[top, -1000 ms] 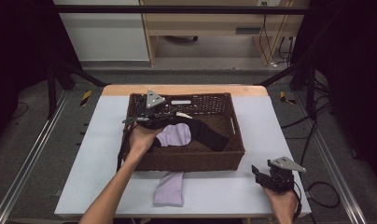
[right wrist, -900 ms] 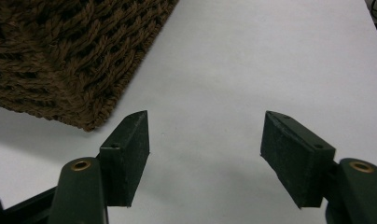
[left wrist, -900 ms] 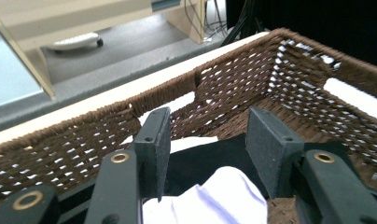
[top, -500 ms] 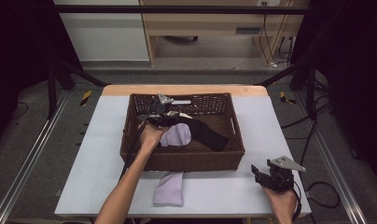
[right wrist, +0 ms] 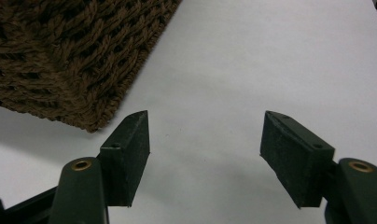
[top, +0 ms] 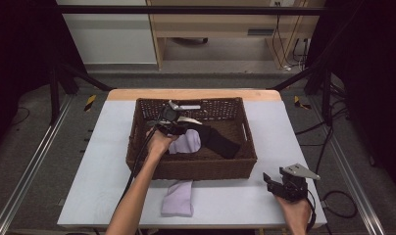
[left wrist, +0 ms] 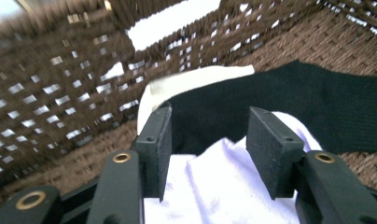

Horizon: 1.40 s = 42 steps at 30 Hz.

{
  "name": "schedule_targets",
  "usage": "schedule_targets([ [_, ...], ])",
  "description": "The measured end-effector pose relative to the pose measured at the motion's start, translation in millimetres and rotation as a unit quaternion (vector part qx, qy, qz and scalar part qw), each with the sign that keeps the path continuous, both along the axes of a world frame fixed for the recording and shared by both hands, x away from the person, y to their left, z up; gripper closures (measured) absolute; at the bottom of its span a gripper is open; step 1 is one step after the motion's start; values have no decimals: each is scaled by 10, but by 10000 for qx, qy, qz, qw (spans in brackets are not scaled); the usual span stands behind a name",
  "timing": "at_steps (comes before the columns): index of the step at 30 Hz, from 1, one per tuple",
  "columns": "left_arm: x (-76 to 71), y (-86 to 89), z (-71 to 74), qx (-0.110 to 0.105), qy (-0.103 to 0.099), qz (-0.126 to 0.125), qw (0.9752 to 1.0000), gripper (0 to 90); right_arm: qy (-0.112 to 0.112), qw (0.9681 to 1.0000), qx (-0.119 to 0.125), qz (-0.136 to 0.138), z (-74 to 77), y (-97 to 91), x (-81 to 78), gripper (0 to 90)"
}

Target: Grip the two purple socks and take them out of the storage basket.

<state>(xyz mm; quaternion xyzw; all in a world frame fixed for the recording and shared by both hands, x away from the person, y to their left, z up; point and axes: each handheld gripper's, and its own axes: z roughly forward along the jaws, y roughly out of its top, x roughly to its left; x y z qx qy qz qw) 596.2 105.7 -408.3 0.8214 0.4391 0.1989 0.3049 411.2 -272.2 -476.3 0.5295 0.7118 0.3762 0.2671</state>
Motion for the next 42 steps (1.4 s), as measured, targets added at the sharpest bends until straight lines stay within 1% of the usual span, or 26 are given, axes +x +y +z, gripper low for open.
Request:
schedule_targets([
  [2, 12, -3, -32, 88, 165, -6, 9998, 505, -3, 10000, 2, 10, 0, -3, 0, 330],
  [5, 16, -17, -58, 228, 221, -19, 9995, 508, 0, 10000, 10, 5, 0, -2, 2, 330],
  [7, 29, -15, -81, 273, 322, 12, 9991, 507, 3, 10000, -2, 10, -1, 2, 1, 331],
  [8, 45, -16, -116, 326, 466, 11, 9984, 507, 4, 10000, 5, 8, 0, 4, 0, 331],
  [9, 45, -16, -116, 326, 466, 11, 9984, 511, 4, 10000, 5, 8, 0, 4, 0, 331],
  [10, 49, -20, -128, 355, 515, -12, 9980, 511, -1, 10000, 7, 9, 0, 3, -1, 330],
  [13, 47, -36, -150, 404, 533, -79, 9977, 541, 6, 10000, 12, 12, 0, 2, 0, 330],
  [15, 47, -56, -172, 555, 576, -125, 9967, 543, -5, 10000, 3, 31, 0, 3, 2, 330],
  [16, 49, -66, -186, 644, 637, -146, 9958, 548, -1, 10000, 5, 32, 0, 8, 1, 330],
  [17, 57, -73, -207, 684, 750, -149, 9947, 549, -3, 10000, 7, 33, 1, 8, 0, 331],
  [18, 57, -73, -207, 684, 750, -149, 9947, 553, -3, 10000, 7, 33, 1, 8, 0, 331],
  [20, 65, -75, -221, 734, 844, -133, 9936, 560, -2, 10000, 11, 33, 1, 7, 0, 330],
  [22, 73, -73, -232, 774, 916, -107, 9927, 594, 0, 10000, 6, 33, 0, 7, 1, 330],
  [23, 74, -73, -235, 799, 947, -103, 9922, 594, 0, 10000, 6, 33, 0, 7, 1, 330],
  [25, 74, -77, -248, 800, 1027, -127, 9914, 619, -4, 10000, 9, 30, 1, 7, -1, 330],
  [27, 77, -80, -257, 822, 1118, -99, 9903, 644, 3, 10000, 10, 28, 1, 6, -1, 330],
  [28, 80, -78, -258, 806, 1160, -71, 9900, 666, 3, 10000, 8, 28, 1, 6, 0, 331],
  [29, 85, -70, -257, 798, 1229, -39, 9892, 738, -10, 10000, 4, 33, 1, 6, -1, 331],
  [30, 85, -70, -257, 798, 1229, -39, 9892, 765, -10, 10000, 4, 33, 1, 6, -1, 331],
  [31, 85, -67, -255, 799, 1250, -16, 9889, 765, -11, 10000, 2, 34, 1, 5, -1, 331],
  [33, 87, -60, -243, 796, 1281, -8, 9886, 838, -10, 10000, 4, 32, 2, 4, -3, 332],
  [36, 77, -60, -224, 783, 1283, -12, 9886, 850, -12, 10000, 5, 35, 2, 4, -3, 332],
  [38, 63, -58, -196, 747, 1237, -32, 9895, 855, -10, 10000, 4, 36, 2, 4, -4, 332],
  [39, 52, -56, -174, 738, 1175, -39, 9903, 855, -11, 10000, 5, 34, 2, 4, -4, 332],
  [42, 16, -41, -94, 566, 911, -55, 9942, 858, -5, 10000, 13, 24, 3, 2, -4, 333],
])
